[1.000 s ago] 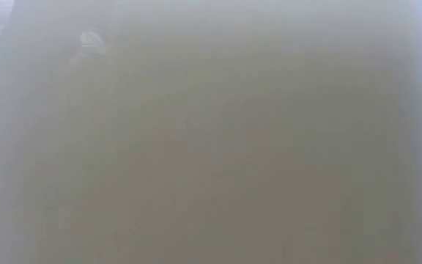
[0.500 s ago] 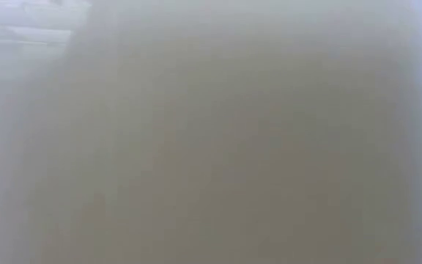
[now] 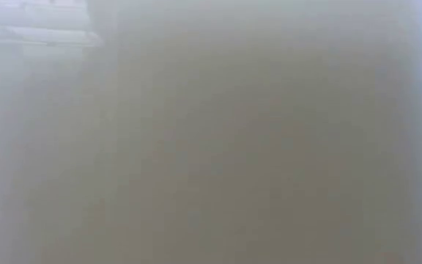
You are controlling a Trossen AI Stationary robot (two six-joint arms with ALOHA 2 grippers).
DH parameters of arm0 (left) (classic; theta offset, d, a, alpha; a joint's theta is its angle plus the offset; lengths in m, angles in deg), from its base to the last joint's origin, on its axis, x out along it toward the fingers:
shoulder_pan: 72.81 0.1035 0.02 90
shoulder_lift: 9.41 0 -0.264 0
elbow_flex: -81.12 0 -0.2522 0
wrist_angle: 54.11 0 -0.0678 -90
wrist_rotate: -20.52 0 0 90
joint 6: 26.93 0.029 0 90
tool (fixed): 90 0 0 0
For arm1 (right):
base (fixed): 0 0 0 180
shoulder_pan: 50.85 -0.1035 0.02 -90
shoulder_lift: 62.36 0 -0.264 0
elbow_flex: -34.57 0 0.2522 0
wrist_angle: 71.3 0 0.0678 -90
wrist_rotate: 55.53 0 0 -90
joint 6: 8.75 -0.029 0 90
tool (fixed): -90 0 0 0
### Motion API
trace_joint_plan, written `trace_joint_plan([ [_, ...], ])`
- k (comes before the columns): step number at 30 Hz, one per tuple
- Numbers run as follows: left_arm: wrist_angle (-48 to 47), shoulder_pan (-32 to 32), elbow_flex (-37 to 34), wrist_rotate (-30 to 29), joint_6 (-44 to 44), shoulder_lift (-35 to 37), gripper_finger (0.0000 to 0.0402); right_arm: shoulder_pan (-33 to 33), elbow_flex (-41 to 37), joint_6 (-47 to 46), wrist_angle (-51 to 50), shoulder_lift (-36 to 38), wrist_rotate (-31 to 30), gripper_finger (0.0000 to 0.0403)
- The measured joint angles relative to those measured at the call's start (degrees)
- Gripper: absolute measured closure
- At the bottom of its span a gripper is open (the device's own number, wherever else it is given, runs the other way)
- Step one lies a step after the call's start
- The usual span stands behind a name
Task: Pick & Place Toothbrushes
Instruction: Adjust the green bin
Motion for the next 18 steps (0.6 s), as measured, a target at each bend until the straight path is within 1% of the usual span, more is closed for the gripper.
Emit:
trace_joint_plan([
  [4,-2.0,0.2,0.0,-2.0,-1.0,0.1,0.0401,0.0,0.0,2.8,0.0,0.0,-0.4,0.0402],
  [10,-4.4,0.8,0.0,-2.1,-3.6,0.1,0.0401,-0.1,0.0,4.3,-0.5,0.6,-0.2,0.0402],
  [13,-5.3,0.7,0.0,-1.2,-5.7,0.1,0.0401,-0.1,0.0,4.5,-0.7,0.6,0.0,0.0402],
  [18,-5.2,-1.2,0.0,-2.8,-7.4,0.1,0.0401,0.0,0.0,4.5,-2.1,0.6,0.1,0.0402],
])
